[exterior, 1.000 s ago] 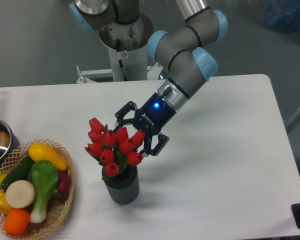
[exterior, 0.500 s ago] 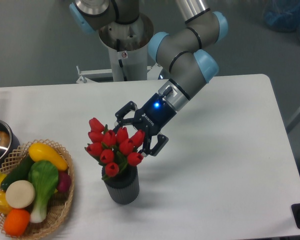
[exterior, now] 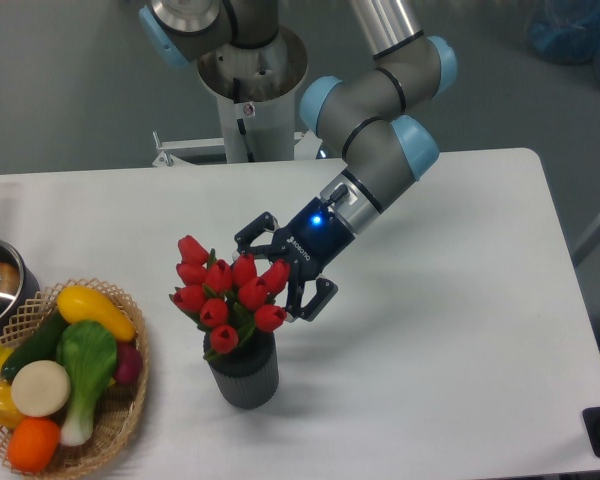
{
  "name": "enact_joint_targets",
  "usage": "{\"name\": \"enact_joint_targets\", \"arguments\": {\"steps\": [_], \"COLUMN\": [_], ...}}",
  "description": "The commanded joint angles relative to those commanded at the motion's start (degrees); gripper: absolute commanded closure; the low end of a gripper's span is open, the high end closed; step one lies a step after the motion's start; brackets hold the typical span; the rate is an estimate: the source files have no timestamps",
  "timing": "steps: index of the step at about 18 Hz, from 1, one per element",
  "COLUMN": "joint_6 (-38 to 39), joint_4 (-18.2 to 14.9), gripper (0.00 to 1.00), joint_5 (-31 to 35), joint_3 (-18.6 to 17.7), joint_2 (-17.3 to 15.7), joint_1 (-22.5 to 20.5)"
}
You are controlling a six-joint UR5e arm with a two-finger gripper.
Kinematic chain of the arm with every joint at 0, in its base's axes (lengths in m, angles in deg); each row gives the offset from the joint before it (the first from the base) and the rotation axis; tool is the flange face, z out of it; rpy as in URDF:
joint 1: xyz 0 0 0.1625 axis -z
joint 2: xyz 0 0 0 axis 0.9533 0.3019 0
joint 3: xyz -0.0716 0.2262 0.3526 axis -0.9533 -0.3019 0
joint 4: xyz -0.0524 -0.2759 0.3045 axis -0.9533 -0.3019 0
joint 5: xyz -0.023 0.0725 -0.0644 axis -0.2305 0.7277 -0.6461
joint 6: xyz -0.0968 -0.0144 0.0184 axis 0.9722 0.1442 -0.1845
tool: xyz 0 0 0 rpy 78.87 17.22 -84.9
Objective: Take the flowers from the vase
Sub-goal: 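Position the open gripper around the tulip stems below the blooms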
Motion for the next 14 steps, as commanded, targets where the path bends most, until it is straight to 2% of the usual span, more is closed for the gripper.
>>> {"name": "enact_joint_targets", "arguments": {"steps": [6,14], "joint_6": [-0.7,-0.79], "joint_4": [0.0,0.0], "gripper": [0.0,0.0], "joint_5": [-1.5,-1.67], "joint_3": [1.93,2.9], "joint_2": [1.93,2.81], "joint_1": [0.18,1.23]}}
